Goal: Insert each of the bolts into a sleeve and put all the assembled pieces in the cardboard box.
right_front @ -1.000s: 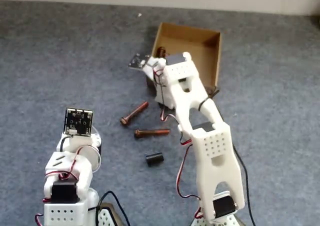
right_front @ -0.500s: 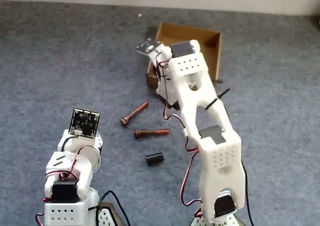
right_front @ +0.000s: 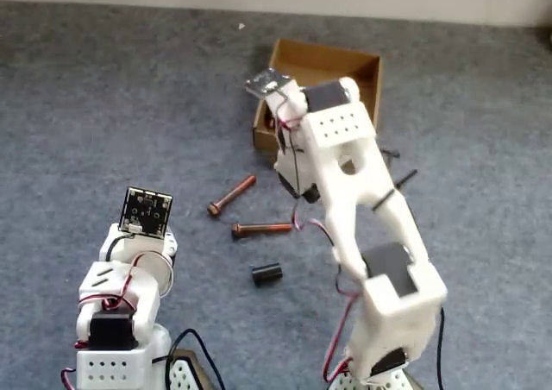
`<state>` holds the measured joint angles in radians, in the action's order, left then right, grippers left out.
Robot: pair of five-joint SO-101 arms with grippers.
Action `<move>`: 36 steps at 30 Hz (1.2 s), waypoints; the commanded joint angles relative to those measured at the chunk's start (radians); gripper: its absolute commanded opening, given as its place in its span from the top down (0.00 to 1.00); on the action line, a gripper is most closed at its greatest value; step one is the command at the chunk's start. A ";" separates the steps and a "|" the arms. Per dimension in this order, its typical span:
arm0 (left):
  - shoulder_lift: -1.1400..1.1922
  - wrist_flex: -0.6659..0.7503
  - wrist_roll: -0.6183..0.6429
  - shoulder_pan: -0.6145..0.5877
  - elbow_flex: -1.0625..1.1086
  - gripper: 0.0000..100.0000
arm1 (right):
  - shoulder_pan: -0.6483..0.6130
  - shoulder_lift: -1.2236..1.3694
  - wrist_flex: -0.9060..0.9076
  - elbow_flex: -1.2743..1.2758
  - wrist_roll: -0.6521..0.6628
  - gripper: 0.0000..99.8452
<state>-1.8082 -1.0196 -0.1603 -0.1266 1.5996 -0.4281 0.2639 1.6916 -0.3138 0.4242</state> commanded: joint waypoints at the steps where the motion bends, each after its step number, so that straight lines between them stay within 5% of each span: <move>1: -0.007 0.014 -0.018 -0.005 -0.005 0.99 | -0.007 -0.309 -0.156 0.311 -0.011 1.00; 11: -0.007 0.015 -0.018 -0.004 -0.005 0.99 | 0.051 -0.740 -0.486 0.889 -0.158 1.00; 22: -0.005 -0.005 -0.077 0.045 -0.183 0.99 | 0.214 -0.843 -0.920 1.205 -0.382 1.00; 29: 0.031 -0.140 -0.086 0.209 -0.389 0.99 | 0.268 -0.843 -0.966 1.236 -0.431 1.00; 36: 0.470 -0.143 -0.052 0.323 -0.549 0.99 | 0.277 -0.843 -0.966 1.237 -0.431 1.00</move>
<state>-1.5934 -1.1638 -0.2340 0.1266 1.1730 -0.1626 -0.5401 0.7541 0.9337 0.0023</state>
